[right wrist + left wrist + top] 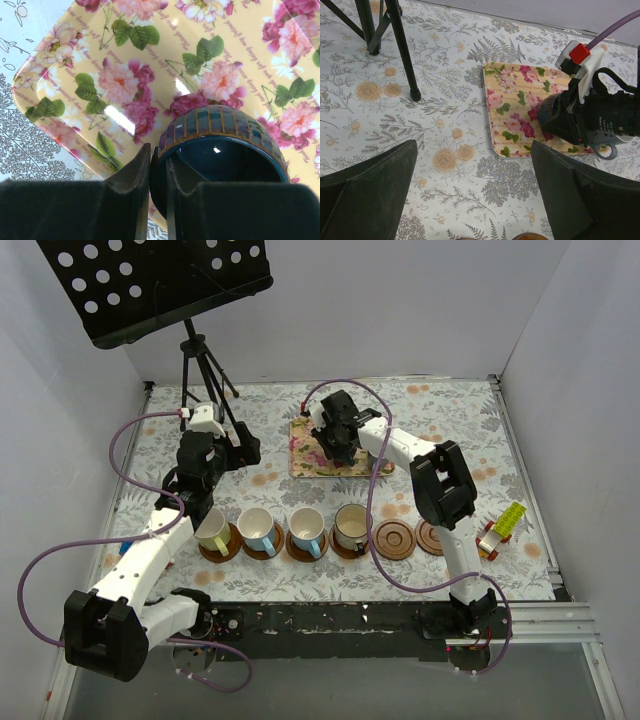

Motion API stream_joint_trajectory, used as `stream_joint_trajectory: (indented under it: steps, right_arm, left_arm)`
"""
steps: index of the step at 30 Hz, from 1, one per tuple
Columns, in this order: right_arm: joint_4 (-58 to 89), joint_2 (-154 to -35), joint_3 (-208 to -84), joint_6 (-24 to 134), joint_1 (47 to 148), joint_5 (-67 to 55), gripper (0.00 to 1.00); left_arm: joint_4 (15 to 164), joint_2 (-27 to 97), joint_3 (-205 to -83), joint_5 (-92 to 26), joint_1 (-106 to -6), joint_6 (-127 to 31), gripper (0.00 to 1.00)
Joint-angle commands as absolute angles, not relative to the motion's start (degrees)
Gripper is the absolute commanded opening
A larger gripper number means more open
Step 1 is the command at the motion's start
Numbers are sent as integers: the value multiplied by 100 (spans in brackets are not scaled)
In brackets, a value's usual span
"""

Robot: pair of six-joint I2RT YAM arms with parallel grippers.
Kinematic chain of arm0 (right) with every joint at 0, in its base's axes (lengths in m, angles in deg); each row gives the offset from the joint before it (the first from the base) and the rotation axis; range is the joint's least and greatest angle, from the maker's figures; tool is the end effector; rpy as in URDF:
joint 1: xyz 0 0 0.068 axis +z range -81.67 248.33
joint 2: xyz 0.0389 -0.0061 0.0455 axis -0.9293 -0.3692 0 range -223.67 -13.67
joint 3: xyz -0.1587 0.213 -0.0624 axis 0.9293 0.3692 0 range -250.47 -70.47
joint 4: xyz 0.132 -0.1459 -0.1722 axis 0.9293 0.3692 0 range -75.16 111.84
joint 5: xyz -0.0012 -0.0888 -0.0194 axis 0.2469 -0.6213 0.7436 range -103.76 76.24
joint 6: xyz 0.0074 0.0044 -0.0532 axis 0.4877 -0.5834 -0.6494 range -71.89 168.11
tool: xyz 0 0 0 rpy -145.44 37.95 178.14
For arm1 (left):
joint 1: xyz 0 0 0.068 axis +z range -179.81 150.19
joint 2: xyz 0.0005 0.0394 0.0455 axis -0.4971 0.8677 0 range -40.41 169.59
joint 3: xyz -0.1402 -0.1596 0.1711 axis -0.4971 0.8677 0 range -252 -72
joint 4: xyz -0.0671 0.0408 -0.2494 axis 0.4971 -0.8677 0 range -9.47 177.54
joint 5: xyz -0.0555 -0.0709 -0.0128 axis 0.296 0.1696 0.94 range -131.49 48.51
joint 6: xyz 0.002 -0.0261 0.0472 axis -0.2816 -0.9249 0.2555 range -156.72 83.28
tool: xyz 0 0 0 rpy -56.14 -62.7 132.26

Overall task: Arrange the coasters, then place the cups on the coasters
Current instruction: Pick up the cup from the tray.

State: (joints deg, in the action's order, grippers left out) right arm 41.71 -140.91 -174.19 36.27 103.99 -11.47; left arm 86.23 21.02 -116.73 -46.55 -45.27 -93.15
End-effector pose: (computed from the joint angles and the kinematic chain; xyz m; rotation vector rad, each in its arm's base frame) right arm 0.4040 0.2916 0.1965 -1.0081 2.2475 0.2313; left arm 0.2416 -0.0637 0.2985 -0.7439 1.8121 -0.7650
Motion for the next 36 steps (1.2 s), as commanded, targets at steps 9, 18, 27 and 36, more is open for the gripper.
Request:
stream_joint_trajectory:
  steps: [9,18,27,36]
  right_arm:
    - [4051,-13391,-17550,3492,10401,-954,1]
    - [3954,-12644,-17085,3536,10401,-550,1]
    - [3901,-11450,-16320,3721,10384,-233,1]
    - [4094,-10017,-15205,3747,10393,-13,1]
  left_arm:
    - [8648,2059,-11832,-4624,-4502,-9306,98]
    - [8639,2050,-11832,-4615,-4493,-9306,98]
    - [8622,1980,-11823,-4589,-4502,-9323,98]
    - [8613,1997,-11815,-4553,-4502,-9341,98]
